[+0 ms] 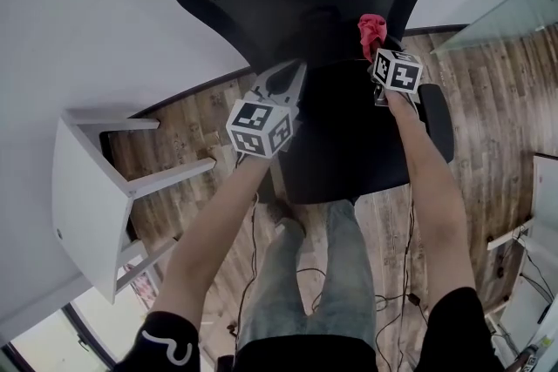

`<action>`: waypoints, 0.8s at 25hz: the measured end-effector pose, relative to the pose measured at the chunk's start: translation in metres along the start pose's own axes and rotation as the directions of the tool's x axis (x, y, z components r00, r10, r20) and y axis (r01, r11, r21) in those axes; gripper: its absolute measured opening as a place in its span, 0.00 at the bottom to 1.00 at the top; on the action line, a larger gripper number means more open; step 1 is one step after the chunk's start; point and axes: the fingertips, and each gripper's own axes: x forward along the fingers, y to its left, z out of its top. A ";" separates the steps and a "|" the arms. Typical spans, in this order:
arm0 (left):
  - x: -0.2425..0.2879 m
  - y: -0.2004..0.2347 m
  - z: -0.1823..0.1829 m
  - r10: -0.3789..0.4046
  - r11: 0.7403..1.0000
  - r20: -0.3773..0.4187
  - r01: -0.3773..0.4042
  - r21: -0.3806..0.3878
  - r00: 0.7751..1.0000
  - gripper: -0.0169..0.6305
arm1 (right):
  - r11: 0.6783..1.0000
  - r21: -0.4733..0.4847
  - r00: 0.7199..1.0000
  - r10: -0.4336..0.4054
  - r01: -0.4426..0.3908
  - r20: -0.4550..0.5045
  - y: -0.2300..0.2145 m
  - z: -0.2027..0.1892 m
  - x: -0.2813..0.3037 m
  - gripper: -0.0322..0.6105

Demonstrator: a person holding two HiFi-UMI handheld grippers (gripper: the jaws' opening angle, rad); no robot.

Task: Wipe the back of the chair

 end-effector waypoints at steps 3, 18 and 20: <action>0.014 -0.014 0.004 -0.001 1.000 0.003 0.001 0.004 1.000 0.06 | 1.000 0.018 1.000 -0.015 0.015 0.003 -0.031 0.001 -0.004 0.17; 0.013 -0.063 0.030 0.062 0.998 0.044 -0.063 0.020 0.997 0.06 | 0.999 0.007 0.999 0.037 -0.037 -0.003 -0.078 0.024 -0.074 0.16; -0.002 -0.069 0.031 0.071 0.997 0.045 -0.072 0.024 0.996 0.06 | 0.998 -0.009 0.998 0.062 -0.062 -0.005 -0.066 0.025 -0.091 0.16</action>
